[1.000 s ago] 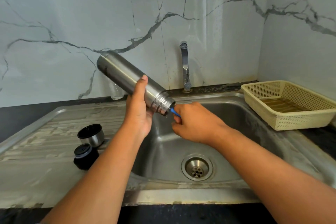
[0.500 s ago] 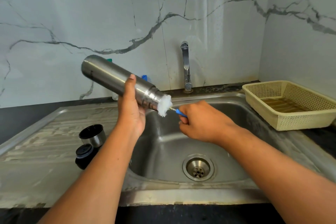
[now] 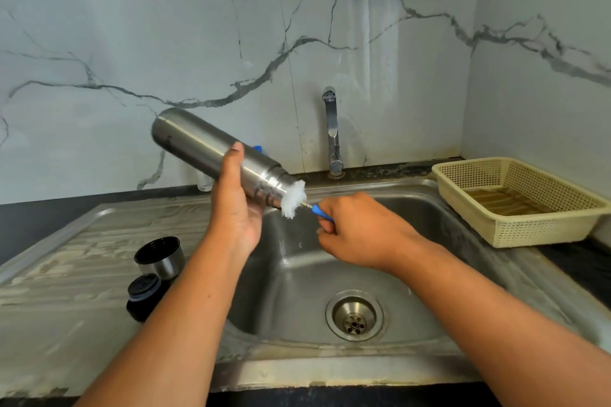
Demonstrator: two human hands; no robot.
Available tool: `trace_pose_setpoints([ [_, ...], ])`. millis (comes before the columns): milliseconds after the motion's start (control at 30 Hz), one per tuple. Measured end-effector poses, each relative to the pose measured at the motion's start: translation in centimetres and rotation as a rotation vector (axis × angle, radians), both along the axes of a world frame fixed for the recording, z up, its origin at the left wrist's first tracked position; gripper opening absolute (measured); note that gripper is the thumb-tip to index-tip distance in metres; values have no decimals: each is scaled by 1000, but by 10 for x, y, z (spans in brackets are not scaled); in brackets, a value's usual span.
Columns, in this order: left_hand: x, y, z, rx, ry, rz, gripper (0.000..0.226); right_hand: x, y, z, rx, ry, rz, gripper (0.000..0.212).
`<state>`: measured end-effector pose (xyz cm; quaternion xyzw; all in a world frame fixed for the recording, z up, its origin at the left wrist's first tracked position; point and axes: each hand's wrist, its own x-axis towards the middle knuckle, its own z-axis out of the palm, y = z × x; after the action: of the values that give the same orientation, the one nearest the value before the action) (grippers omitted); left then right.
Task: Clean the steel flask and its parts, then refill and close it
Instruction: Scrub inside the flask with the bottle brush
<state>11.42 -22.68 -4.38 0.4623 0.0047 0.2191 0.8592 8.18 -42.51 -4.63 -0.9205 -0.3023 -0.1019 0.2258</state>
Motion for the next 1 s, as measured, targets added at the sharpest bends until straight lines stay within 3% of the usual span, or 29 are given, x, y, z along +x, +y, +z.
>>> trace_pose_setpoints([
  [67, 0, 8, 1, -55, -22, 19, 61, 1, -8, 1, -30, -23, -9, 28],
  [167, -3, -8, -15, 92, 35, 0, 78, -1, 3, -3, -26, -4, -5, 26],
  [233, -4, -18, -16, 122, 65, -23, 75, 0, 6, -6, 6, 34, -8, 25],
  [367, 1, -1, -2, -54, 5, 4, 53, 6, -11, -3, -5, 5, -29, 27],
  [567, -2, -11, -14, 55, 48, -13, 84, 0, 8, -5, 18, 44, 14, 25],
  [667, 1, 6, -2, -88, -25, 17, 71, 3, -8, -1, -10, 25, 8, 26],
  [833, -2, -17, -17, 91, 54, -21, 82, 2, 8, -5, 10, 34, 21, 22],
  [1000, 5, 9, -5, -58, -21, 23, 76, 3, -8, -1, -13, 4, 27, 26],
])
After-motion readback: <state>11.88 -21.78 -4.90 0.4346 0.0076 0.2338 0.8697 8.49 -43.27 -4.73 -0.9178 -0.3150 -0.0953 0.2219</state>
